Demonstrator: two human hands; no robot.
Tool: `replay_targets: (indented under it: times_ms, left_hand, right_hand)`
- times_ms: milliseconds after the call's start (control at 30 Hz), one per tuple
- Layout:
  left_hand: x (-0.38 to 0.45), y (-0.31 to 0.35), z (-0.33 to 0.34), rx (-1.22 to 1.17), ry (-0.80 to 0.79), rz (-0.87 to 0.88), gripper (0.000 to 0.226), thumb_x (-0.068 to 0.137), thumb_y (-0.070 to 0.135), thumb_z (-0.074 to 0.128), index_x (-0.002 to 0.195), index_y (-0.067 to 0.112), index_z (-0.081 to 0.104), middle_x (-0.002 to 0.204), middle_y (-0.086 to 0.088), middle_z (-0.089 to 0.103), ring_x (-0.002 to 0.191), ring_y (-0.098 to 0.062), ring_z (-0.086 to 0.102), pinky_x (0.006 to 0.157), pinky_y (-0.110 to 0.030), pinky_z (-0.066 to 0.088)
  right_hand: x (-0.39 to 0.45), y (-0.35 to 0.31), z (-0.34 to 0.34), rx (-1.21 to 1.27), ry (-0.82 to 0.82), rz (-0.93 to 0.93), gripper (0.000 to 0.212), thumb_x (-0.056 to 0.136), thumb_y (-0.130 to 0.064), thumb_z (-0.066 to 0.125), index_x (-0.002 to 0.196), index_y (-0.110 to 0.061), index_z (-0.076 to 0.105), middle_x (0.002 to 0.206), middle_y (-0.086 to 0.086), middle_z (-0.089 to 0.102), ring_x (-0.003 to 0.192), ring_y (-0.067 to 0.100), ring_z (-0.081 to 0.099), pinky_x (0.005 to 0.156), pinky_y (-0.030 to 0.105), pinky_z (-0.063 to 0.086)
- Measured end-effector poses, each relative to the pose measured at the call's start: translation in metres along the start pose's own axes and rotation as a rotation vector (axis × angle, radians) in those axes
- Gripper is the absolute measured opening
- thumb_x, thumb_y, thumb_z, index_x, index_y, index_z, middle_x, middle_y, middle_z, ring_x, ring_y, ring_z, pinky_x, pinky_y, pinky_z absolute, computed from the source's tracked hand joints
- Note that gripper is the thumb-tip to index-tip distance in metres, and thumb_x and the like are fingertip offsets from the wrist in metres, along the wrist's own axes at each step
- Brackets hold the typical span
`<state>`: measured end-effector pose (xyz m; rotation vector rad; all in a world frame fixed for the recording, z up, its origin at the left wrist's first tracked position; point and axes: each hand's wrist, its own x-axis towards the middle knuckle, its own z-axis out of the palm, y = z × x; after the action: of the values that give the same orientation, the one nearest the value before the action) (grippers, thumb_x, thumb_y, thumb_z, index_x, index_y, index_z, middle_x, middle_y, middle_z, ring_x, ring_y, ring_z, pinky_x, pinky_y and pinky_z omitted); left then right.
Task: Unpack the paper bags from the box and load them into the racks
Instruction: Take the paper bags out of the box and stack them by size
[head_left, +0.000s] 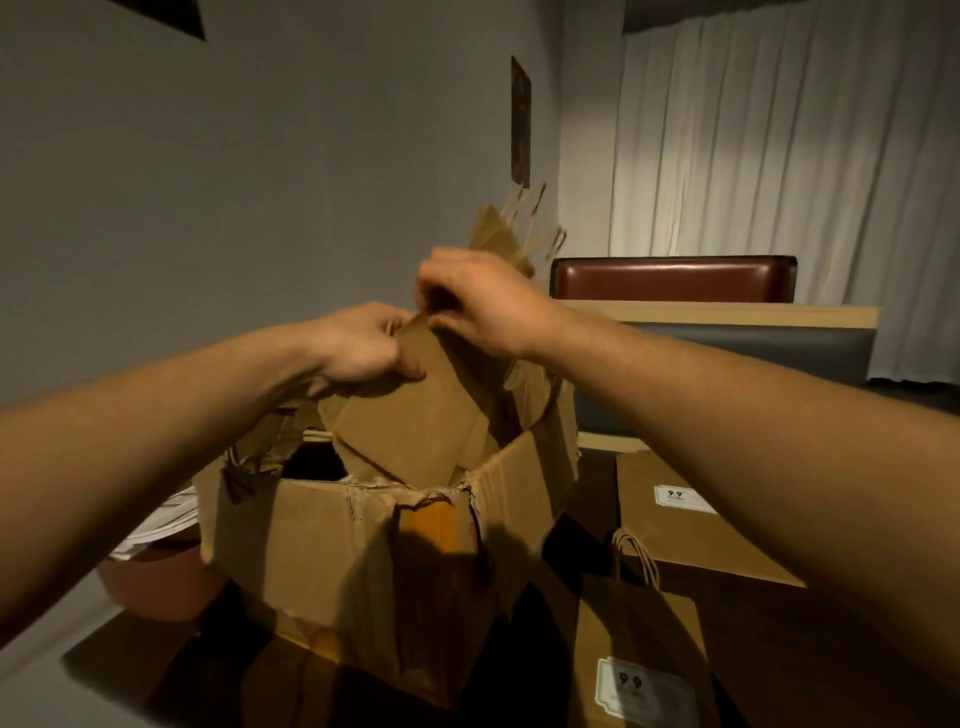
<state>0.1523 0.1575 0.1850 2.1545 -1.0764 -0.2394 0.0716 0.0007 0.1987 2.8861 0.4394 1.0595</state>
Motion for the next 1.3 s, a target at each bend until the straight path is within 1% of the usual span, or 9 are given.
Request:
replay_targets:
  times_ms: [100,233,400,533,600,767,1100,1167,1300]
  left_hand:
    - [-0.007,0.029,-0.013,-0.171,0.284,0.097,0.023,0.089,0.0,0.063,0.103,0.019,0.066,0.082,-0.001,0.065,0.078,-0.018,0.06,0.067,-0.028,0.047]
    - [-0.024,0.061,-0.02,-0.602,0.322,0.24,0.04,0.091,-0.002,0.058,0.123,0.021,0.061,0.106,-0.001,0.073,0.097,-0.021,0.07,0.073,-0.029,0.055]
    - [-0.031,0.077,0.052,-0.958,0.193,0.281,0.052,0.089,-0.011,0.055,0.133,0.016,0.051,0.121,-0.008,0.068,0.111,-0.024,0.066,0.092,-0.041,0.056]
    - [-0.03,0.083,0.146,-1.071,0.128,0.195,0.048,0.094,0.003,0.057,0.136,0.024,0.048,0.116,-0.005,0.071,0.105,-0.02,0.069,0.075,-0.032,0.058]
    - [-0.033,0.082,0.187,-1.174,0.032,0.103,0.034,0.1,0.015,0.052,0.133,0.023,0.053,0.111,-0.006,0.074,0.099,-0.02,0.072,0.072,-0.032,0.058]
    - [-0.042,0.07,0.255,-1.178,-0.214,0.0,0.034,0.098,0.014,0.057,0.132,0.016,0.057,0.12,-0.015,0.07,0.112,-0.033,0.067,0.098,-0.052,0.051]
    - [-0.04,0.049,0.299,-1.028,-0.124,-0.085,0.032,0.098,0.006,0.055,0.128,0.017,0.059,0.118,-0.007,0.072,0.11,-0.027,0.068,0.098,-0.049,0.05]
    - [-0.038,0.043,0.298,-0.989,-0.095,-0.093,0.035,0.095,0.003,0.059,0.127,0.017,0.059,0.116,-0.006,0.073,0.109,-0.026,0.068,0.098,-0.05,0.05]
    - [-0.039,0.041,0.299,-0.914,-0.05,-0.094,0.039,0.085,0.0,0.071,0.121,0.014,0.061,0.114,-0.007,0.073,0.104,-0.023,0.07,0.094,-0.045,0.054]
  right_hand:
    - [0.003,-0.007,-0.035,-0.027,0.165,0.042,0.045,0.088,-0.017,0.068,0.131,-0.021,0.055,0.145,0.005,0.038,0.135,0.022,0.039,0.112,0.035,0.041]
    - [-0.025,0.002,-0.073,0.143,0.358,0.368,0.074,0.086,-0.028,0.073,0.148,-0.03,0.033,0.159,0.004,0.012,0.147,0.027,0.019,0.12,0.044,0.028]
    - [-0.104,0.005,-0.097,1.054,0.315,0.731,0.08,0.088,-0.022,0.074,0.149,-0.029,0.022,0.126,0.006,0.059,0.109,0.024,0.067,0.091,0.041,0.058]
    - [-0.182,-0.002,-0.078,0.791,0.307,0.773,0.054,0.089,-0.027,0.072,0.134,-0.029,0.043,0.117,-0.015,0.064,0.104,0.0,0.064,0.083,0.017,0.054]
    - [-0.226,-0.001,-0.07,0.828,0.327,0.873,0.044,0.088,-0.028,0.073,0.126,-0.032,0.051,0.114,-0.014,0.067,0.101,-0.001,0.067,0.085,0.021,0.055]
    - [-0.313,0.001,-0.066,1.022,0.295,1.108,0.026,0.091,-0.022,0.069,0.116,-0.017,0.066,0.105,0.001,0.076,0.099,0.019,0.073,0.082,0.033,0.057]
    - [-0.397,0.033,-0.091,0.906,0.452,1.41,0.024,0.096,-0.004,0.057,0.114,-0.018,0.063,0.106,0.01,0.072,0.093,0.021,0.071,0.08,0.035,0.056]
    - [-0.401,0.037,-0.111,0.828,0.379,1.391,0.031,0.096,-0.003,0.054,0.121,-0.019,0.062,0.097,0.004,0.072,0.083,0.014,0.07,0.068,0.028,0.052]
    - [-0.384,0.027,-0.136,0.61,0.277,1.26,0.028,0.095,-0.012,0.061,0.119,-0.026,0.065,0.105,-0.003,0.071,0.096,0.017,0.067,0.074,0.031,0.047]
